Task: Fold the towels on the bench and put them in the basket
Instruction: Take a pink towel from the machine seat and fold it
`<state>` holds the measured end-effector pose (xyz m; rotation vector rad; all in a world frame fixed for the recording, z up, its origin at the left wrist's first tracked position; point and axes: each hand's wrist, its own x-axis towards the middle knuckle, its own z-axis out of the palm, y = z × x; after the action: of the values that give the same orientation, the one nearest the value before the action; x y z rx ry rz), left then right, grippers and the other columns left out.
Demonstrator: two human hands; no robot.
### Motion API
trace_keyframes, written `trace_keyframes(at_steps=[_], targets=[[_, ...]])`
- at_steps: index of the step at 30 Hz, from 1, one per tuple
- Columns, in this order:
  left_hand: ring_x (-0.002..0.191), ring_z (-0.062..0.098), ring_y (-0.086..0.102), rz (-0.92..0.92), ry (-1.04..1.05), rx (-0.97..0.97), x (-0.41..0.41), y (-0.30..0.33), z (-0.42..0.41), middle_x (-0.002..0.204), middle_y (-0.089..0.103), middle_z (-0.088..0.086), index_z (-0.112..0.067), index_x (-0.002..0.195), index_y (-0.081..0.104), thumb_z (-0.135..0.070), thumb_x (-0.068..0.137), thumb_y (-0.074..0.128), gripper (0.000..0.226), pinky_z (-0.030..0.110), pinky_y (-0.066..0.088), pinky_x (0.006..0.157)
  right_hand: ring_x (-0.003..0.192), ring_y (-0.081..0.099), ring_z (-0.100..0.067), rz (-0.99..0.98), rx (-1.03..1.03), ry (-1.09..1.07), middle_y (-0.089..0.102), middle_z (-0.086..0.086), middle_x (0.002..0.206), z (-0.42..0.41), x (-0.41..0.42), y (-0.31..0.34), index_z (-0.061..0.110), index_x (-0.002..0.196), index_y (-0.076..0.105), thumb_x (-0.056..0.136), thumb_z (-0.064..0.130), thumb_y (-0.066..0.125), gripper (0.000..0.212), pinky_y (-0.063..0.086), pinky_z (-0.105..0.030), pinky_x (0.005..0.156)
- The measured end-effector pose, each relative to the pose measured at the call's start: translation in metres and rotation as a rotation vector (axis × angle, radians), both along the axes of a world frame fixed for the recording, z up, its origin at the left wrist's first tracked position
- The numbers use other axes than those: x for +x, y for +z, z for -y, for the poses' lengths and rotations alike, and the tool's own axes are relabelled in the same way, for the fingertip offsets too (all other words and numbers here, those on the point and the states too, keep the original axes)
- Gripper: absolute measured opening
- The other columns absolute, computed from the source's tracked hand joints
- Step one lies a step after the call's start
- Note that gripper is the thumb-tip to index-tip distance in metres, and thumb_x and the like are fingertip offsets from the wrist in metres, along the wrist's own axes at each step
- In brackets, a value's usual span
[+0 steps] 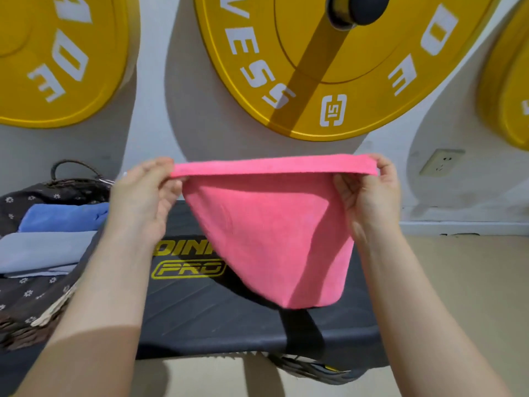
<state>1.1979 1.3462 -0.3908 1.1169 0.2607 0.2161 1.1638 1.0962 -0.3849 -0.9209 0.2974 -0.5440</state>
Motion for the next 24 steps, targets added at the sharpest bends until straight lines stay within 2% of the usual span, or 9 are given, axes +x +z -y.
trace_keyframes(at_steps=[3,5,8,10,12,15,18,20,24], targets=[[0.056,0.007,0.065,-0.184,-0.044,-0.229,0.017,-0.020,0.010,0.075,0.060,0.004,-0.014,0.078,0.052,-0.002,0.093,0.048,0.020,0.011,0.051,0.049,0.072,0.063,-0.015,-0.119,0.049,0.012,0.061,-0.007,0.080,0.003,0.024,-0.020,0.019,0.098,0.047,0.096,-0.005,0.033,0.028,0.058,-0.023,0.060],[0.072,0.008,0.061,-0.209,-0.048,-0.364,0.031,-0.016,0.019,0.081,0.057,0.002,-0.017,0.080,0.054,-0.006,0.094,0.049,0.018,0.014,0.054,0.054,0.075,0.061,-0.015,-0.165,0.048,0.032,0.059,-0.007,0.087,0.007,0.040,-0.017,0.016,0.115,0.047,0.097,-0.002,0.031,0.030,0.056,-0.024,0.061],[0.080,0.008,0.062,-0.091,-0.075,-0.420,0.047,0.013,0.031,0.079,0.066,-0.004,-0.023,0.085,0.057,-0.008,0.094,0.049,0.019,0.025,0.052,0.080,0.076,0.061,-0.012,-0.080,0.051,0.030,0.061,-0.004,0.093,0.015,0.057,0.011,0.016,0.135,0.037,0.098,0.000,0.035,0.041,0.052,-0.019,0.058],[0.081,0.010,0.065,0.036,-0.072,-0.412,0.050,0.034,0.033,0.069,0.071,-0.007,-0.023,0.085,0.058,-0.006,0.093,0.049,0.020,0.030,0.050,0.086,0.079,0.063,-0.013,0.018,0.056,0.037,0.064,-0.003,0.094,0.022,0.062,0.032,0.019,0.135,0.036,0.098,0.002,0.037,0.041,0.054,-0.022,0.066],[0.079,0.011,0.064,0.123,-0.053,-0.373,0.048,0.043,0.031,0.065,0.070,-0.007,-0.021,0.078,0.060,-0.002,0.091,0.047,0.027,0.031,0.050,0.086,0.078,0.065,-0.013,0.047,0.000,0.026,0.067,-0.002,0.090,0.027,0.061,0.041,0.022,0.124,0.041,0.097,0.002,0.036,0.033,0.055,-0.026,0.076],[0.075,0.011,0.063,0.055,-0.061,-0.114,0.043,0.018,0.025,0.069,0.069,-0.004,-0.019,0.068,0.069,0.005,0.087,0.041,0.041,0.028,0.055,0.076,0.073,0.059,-0.014,-0.206,-0.325,-0.021,0.062,-0.005,0.090,0.034,0.054,0.017,0.028,0.100,0.049,0.091,-0.005,0.031,0.039,0.053,-0.027,0.070],[0.080,0.019,0.057,-0.199,-0.127,0.256,0.039,-0.033,0.014,0.085,0.063,0.005,-0.018,0.075,0.068,0.001,0.082,0.044,0.032,0.022,0.050,0.064,0.065,0.054,-0.020,-0.491,-0.567,0.042,0.058,-0.012,0.082,0.041,0.038,-0.042,0.029,0.080,0.048,0.081,-0.008,0.032,0.040,0.047,-0.031,0.061],[0.070,0.019,0.054,-0.383,-0.192,0.422,0.034,-0.065,0.008,0.090,0.057,0.011,-0.015,0.075,0.069,-0.002,0.079,0.051,0.022,0.022,0.045,0.059,0.068,0.063,-0.030,-0.633,-0.736,0.100,0.063,-0.019,0.082,0.044,0.025,-0.078,0.029,0.072,0.048,0.073,-0.001,0.037,0.033,0.051,-0.036,0.064],[0.048,0.017,0.049,-0.606,-0.292,0.677,0.023,-0.099,0.001,0.067,0.054,0.010,-0.007,0.083,0.064,-0.006,0.079,0.061,0.005,0.020,0.036,0.046,0.047,0.063,-0.017,-0.752,-0.922,0.213,0.063,-0.011,0.066,0.041,0.000,-0.113,0.013,0.072,0.048,0.075,-0.004,0.039,0.020,0.049,-0.025,0.048]])
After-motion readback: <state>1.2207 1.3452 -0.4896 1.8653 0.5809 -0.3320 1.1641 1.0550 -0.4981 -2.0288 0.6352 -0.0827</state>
